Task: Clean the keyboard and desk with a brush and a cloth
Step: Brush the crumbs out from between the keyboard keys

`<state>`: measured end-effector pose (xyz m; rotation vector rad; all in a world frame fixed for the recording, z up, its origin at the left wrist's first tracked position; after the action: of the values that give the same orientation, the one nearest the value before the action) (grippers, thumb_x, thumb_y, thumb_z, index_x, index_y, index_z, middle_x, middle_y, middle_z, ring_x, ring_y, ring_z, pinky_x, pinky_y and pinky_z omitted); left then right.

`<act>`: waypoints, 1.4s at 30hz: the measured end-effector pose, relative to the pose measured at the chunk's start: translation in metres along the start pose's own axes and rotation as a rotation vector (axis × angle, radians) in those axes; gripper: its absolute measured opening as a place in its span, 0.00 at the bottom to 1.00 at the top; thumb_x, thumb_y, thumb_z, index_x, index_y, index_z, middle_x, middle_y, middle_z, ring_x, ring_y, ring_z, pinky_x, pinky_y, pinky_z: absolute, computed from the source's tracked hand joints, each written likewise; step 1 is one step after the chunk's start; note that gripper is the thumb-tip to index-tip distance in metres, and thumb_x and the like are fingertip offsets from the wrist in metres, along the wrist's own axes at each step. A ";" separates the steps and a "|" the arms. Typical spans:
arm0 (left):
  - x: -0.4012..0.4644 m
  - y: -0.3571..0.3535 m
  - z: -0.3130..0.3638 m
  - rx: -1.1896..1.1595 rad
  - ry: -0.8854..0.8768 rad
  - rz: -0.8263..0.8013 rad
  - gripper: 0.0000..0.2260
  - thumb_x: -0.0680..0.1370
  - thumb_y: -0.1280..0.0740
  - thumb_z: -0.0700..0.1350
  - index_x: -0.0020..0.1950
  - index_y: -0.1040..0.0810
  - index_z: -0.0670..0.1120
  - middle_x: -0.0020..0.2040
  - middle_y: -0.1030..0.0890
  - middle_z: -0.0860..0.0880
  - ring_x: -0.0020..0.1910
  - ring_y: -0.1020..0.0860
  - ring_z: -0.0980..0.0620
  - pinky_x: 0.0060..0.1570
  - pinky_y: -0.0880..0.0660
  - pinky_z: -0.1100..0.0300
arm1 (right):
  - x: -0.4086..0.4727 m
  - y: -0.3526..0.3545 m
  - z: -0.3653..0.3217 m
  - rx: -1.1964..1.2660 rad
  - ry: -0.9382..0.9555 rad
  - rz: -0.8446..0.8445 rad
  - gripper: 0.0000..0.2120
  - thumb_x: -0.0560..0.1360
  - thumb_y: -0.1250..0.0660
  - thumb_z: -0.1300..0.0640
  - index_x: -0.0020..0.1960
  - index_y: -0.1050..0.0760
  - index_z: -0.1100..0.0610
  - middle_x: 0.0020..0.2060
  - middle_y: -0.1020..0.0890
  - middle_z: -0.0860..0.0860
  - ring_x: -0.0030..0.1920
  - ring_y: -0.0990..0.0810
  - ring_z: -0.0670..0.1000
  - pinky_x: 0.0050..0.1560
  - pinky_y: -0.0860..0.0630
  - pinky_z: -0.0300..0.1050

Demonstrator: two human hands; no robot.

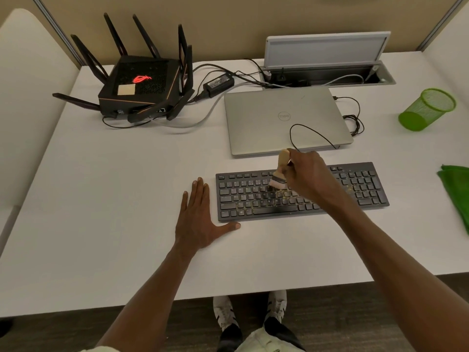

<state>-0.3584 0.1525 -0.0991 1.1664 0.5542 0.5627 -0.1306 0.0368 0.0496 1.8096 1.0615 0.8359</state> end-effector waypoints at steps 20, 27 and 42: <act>-0.001 -0.001 -0.001 0.002 -0.005 -0.004 0.65 0.63 0.51 0.87 0.83 0.54 0.40 0.83 0.62 0.45 0.82 0.64 0.51 0.81 0.60 0.47 | -0.005 -0.023 -0.010 0.033 0.059 -0.160 0.05 0.79 0.39 0.63 0.45 0.26 0.58 0.34 0.22 0.49 0.31 0.24 0.46 0.31 0.34 0.35; 0.000 -0.001 -0.001 -0.003 -0.008 -0.005 0.65 0.63 0.51 0.87 0.83 0.54 0.40 0.83 0.61 0.45 0.82 0.63 0.50 0.81 0.59 0.47 | 0.001 -0.024 -0.010 0.103 0.106 -0.098 0.04 0.80 0.38 0.62 0.49 0.25 0.56 0.36 0.18 0.51 0.34 0.21 0.48 0.33 0.25 0.43; 0.001 -0.004 0.000 0.060 -0.016 -0.059 0.65 0.63 0.54 0.87 0.83 0.57 0.38 0.83 0.63 0.43 0.82 0.64 0.47 0.81 0.59 0.45 | -0.008 -0.017 0.008 0.145 0.119 -0.068 0.08 0.78 0.37 0.66 0.44 0.27 0.54 0.33 0.19 0.49 0.32 0.22 0.47 0.32 0.28 0.41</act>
<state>-0.3572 0.1517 -0.1029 1.2067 0.5937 0.4885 -0.1333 0.0316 0.0297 1.8501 1.2818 0.8526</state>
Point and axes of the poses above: each hand's wrist, its own x-axis towards the middle knuckle, its own y-axis out of the back of the hand, z = x × y, the point moved 6 cm from there along x, towards the middle knuckle
